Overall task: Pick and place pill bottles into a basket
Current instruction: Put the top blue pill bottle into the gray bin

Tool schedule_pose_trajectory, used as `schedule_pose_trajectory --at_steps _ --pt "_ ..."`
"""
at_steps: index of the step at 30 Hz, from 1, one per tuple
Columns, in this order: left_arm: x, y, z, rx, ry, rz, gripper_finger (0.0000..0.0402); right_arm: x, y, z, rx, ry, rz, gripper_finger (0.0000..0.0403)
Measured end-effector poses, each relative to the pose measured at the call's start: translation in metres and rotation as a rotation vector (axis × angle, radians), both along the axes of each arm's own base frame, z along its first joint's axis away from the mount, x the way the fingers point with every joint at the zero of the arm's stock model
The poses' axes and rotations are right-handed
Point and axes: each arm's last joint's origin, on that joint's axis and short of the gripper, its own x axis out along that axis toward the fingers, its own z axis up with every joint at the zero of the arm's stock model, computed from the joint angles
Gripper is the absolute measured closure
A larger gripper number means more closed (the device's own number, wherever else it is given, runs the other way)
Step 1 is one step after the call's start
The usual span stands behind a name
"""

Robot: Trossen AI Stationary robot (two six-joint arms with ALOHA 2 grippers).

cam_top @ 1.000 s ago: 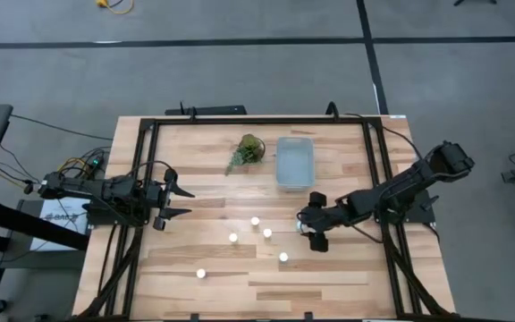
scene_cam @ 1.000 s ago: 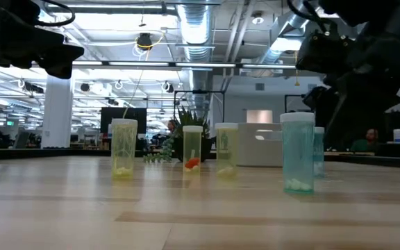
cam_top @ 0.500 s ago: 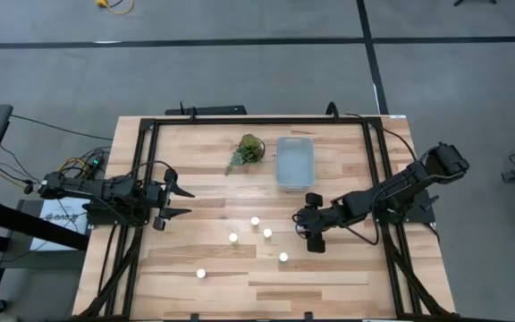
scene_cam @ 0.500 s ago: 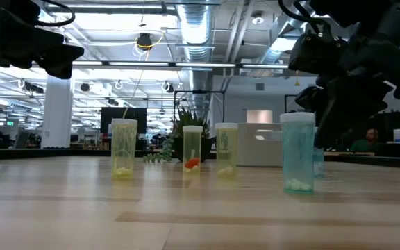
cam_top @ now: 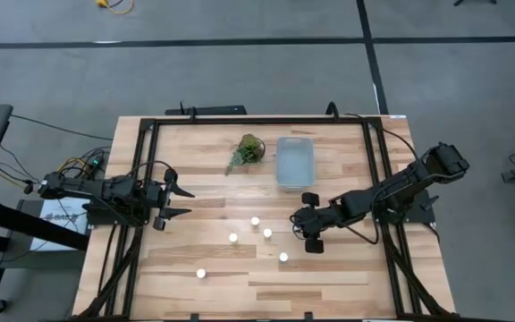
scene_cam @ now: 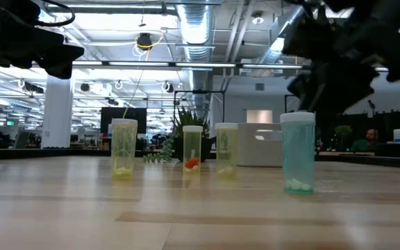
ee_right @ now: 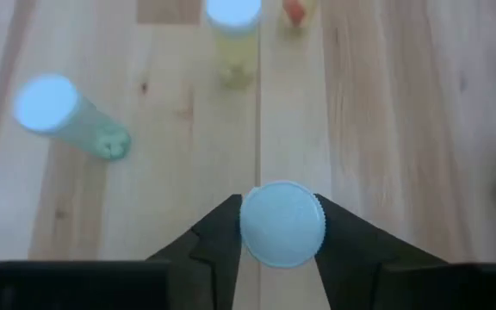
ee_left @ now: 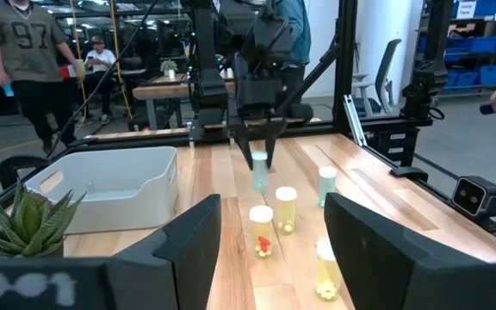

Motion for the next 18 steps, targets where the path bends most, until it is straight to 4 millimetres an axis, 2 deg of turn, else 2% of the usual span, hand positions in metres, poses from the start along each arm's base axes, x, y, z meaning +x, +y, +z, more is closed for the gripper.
schedule_pose_trajectory --at_steps 5,9,13,18 --pt "0.000 0.000 0.000 0.000 0.000 0.000 0.0203 0.011 -0.007 0.028 -0.120 0.041 0.041 0.0280" --pt "0.000 0.000 0.000 0.006 -0.001 0.000 0.0203 0.021 -0.026 0.049 -0.221 0.055 0.054 0.0297" --pt "0.000 0.000 0.000 -0.001 0.000 0.000 0.0203 0.030 -0.056 0.062 -0.281 0.040 0.045 0.0295" --pt "0.000 0.000 0.000 0.007 -0.001 0.000 0.0203 0.028 -0.107 0.073 -0.309 0.038 -0.056 0.0282"
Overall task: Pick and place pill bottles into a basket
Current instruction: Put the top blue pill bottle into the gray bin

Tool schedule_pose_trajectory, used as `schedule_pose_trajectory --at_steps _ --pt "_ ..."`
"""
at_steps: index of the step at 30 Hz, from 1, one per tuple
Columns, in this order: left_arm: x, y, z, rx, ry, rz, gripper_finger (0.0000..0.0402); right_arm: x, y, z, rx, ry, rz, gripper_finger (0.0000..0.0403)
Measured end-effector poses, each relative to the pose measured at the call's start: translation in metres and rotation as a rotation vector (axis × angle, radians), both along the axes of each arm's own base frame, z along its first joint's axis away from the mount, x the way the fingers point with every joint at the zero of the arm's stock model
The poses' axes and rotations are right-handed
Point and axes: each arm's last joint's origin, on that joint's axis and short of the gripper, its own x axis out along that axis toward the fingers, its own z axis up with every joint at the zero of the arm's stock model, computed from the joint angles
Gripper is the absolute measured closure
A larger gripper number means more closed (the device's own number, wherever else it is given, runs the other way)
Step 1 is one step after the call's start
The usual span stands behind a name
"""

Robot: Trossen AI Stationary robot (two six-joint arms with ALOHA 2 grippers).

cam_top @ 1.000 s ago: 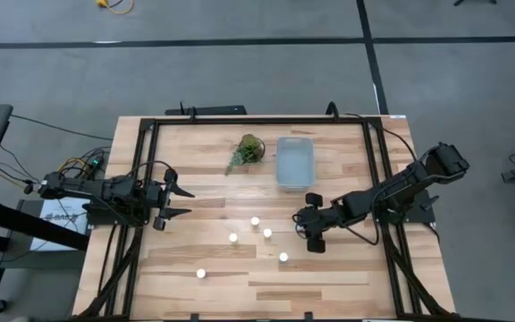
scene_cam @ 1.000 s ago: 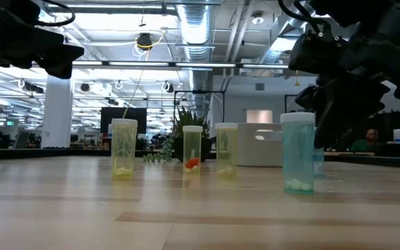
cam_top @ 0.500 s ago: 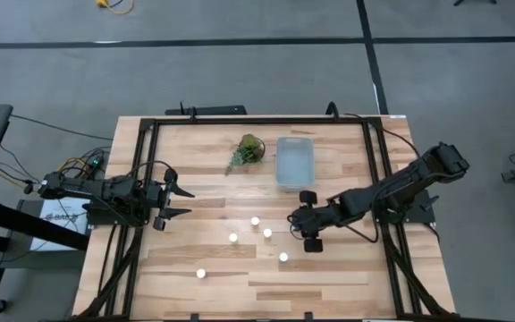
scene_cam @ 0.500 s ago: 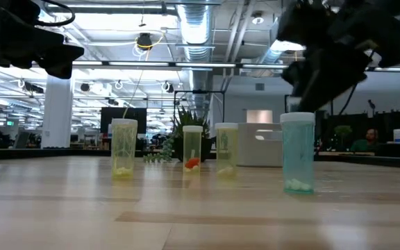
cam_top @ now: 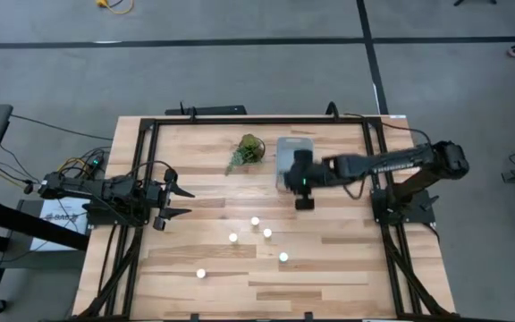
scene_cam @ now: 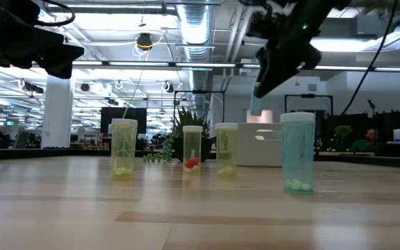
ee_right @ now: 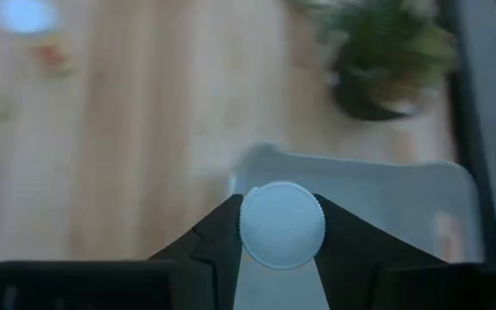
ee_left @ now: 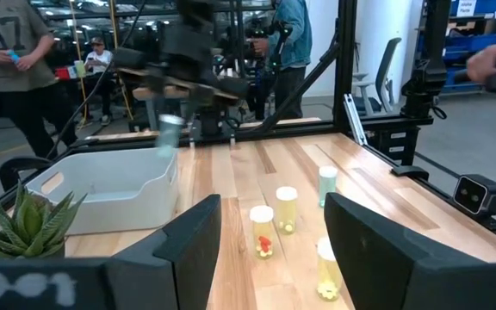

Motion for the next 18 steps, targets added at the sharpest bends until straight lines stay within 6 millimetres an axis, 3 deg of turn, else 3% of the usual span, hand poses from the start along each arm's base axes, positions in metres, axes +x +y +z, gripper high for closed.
schedule_pose_trajectory --at_steps 9,18 --pt "0.000 0.000 0.000 -0.004 0.000 0.000 0.0203 -0.013 -0.080 0.010 0.110 -0.113 -0.112 0.0292" --pt "0.000 0.000 0.000 -0.007 0.001 0.000 0.0203 0.000 -0.113 -0.024 0.195 -0.084 -0.128 0.0288"
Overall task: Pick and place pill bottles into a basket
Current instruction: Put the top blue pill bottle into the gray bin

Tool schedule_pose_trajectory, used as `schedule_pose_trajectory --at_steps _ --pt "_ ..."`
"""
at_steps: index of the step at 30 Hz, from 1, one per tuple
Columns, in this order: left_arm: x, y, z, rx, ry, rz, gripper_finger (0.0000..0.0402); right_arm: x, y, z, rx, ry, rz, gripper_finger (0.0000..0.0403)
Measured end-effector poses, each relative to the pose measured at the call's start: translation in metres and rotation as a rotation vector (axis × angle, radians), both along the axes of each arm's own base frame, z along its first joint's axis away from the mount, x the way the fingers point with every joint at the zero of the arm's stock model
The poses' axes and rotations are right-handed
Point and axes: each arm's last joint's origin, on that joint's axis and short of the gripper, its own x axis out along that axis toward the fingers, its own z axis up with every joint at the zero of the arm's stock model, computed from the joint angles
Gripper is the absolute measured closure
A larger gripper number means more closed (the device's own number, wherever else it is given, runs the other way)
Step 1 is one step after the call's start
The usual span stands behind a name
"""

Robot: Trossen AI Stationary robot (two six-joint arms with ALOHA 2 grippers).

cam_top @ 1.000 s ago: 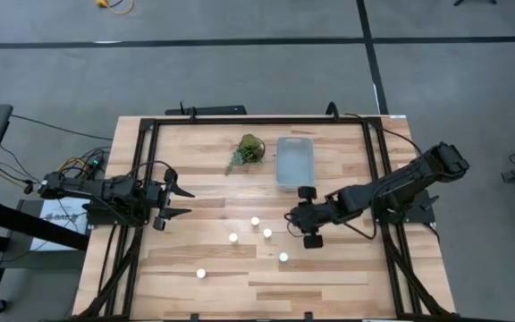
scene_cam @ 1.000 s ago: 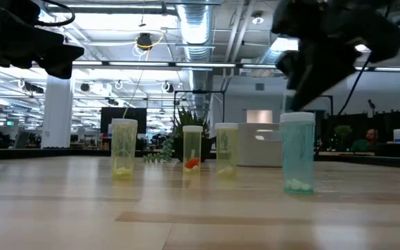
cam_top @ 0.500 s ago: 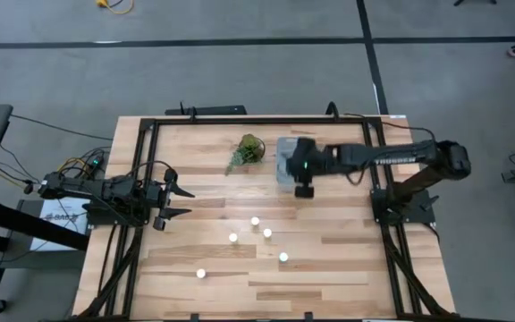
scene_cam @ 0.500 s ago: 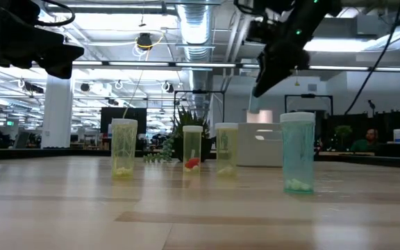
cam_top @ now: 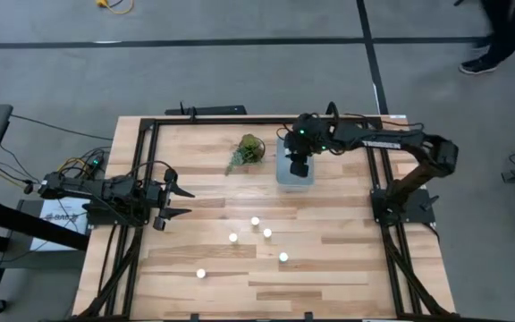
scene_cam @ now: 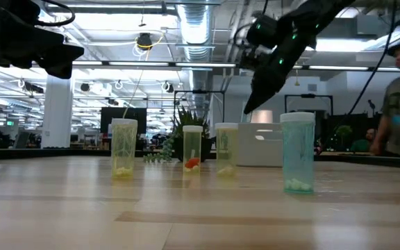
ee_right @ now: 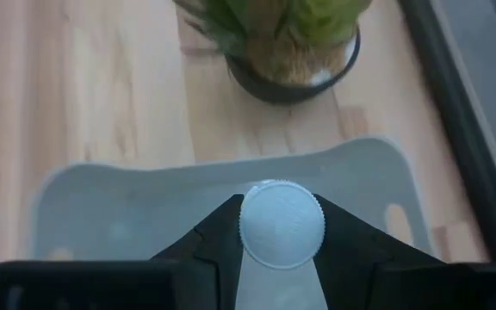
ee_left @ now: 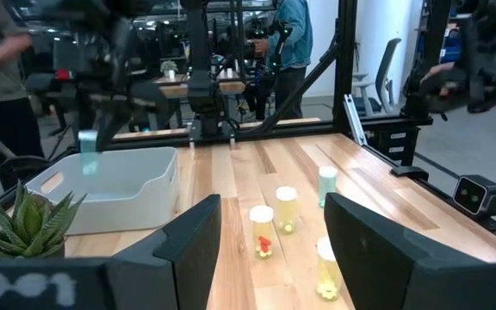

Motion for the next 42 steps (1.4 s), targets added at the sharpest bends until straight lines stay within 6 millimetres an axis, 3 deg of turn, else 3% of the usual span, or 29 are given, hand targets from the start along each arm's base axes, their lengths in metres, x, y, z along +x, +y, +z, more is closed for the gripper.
schedule_pose_trajectory --at_steps 6,12,24,35,42 --pt "0.000 0.000 0.000 0.006 0.000 0.000 0.0203 0.008 -0.013 -0.025 0.027 0.040 -0.003 0.0289" --pt "0.000 0.000 0.000 0.007 -0.001 0.000 0.0203 0.011 -0.026 -0.039 0.027 0.043 -0.030 0.0289" --pt "0.000 0.000 0.000 -0.001 0.000 0.000 0.0203 0.003 -0.049 -0.040 0.081 -0.031 -0.054 0.0289" --pt "0.000 0.000 0.000 0.006 -0.001 0.000 0.0203 0.006 -0.051 -0.051 0.101 -0.009 -0.064 0.0288" --pt "0.000 0.000 0.000 0.004 -0.001 0.000 0.0203 0.006 -0.050 -0.051 0.105 -0.009 -0.070 0.0248"
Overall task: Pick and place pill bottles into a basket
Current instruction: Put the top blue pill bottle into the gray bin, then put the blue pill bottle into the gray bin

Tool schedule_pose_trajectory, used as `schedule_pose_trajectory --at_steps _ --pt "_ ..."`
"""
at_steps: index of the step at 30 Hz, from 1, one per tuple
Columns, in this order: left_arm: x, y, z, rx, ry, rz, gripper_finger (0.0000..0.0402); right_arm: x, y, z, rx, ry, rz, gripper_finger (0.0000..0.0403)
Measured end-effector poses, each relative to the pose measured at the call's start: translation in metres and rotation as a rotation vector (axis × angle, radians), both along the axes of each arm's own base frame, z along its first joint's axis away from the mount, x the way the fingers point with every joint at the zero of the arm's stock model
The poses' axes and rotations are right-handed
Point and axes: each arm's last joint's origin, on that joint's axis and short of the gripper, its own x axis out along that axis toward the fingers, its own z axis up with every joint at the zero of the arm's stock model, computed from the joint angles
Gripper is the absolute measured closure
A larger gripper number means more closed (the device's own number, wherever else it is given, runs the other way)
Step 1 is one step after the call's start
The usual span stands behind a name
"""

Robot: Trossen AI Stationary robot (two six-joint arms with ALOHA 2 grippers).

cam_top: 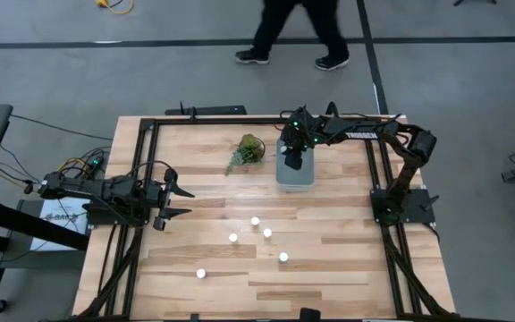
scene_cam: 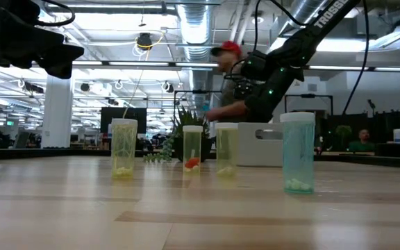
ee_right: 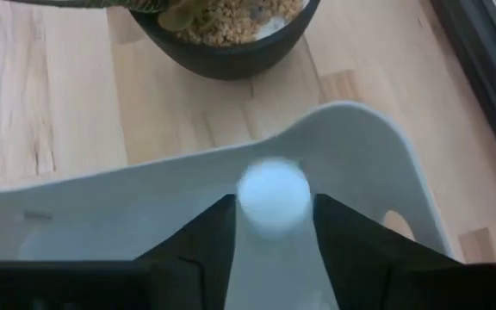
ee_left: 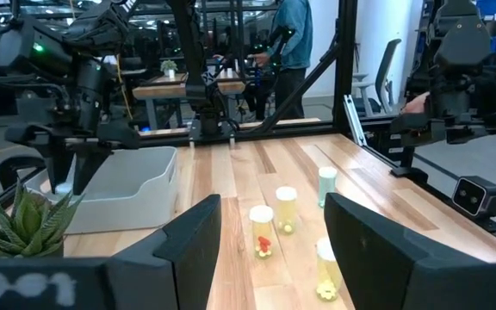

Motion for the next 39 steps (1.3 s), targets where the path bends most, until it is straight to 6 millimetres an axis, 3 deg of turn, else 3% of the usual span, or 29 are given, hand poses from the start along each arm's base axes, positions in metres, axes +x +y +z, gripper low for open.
schedule_pose_trajectory --at_steps 8,15,20,25,32,39 --pt "0.000 0.000 0.000 0.000 0.001 0.000 0.0203 0.000 0.005 0.010 -0.007 0.022 0.037 0.0190" --pt "0.000 0.000 0.000 0.000 0.000 0.000 0.0203 0.003 0.038 0.078 -0.048 -0.029 0.134 0.0186" --pt "0.000 0.000 0.000 -0.005 0.001 0.000 0.0203 -0.006 0.089 0.117 -0.028 -0.090 0.217 0.0195" --pt "0.000 0.000 0.000 0.003 0.000 0.000 0.0203 -0.010 0.158 0.127 0.017 -0.048 0.306 0.0203" --pt "0.000 0.000 0.000 0.003 0.000 0.000 0.0203 -0.007 0.256 0.112 -0.004 0.013 0.390 0.0202" --pt "0.000 0.000 0.000 0.003 0.000 0.000 0.0203 -0.003 0.317 0.074 0.004 0.097 0.378 0.0191"
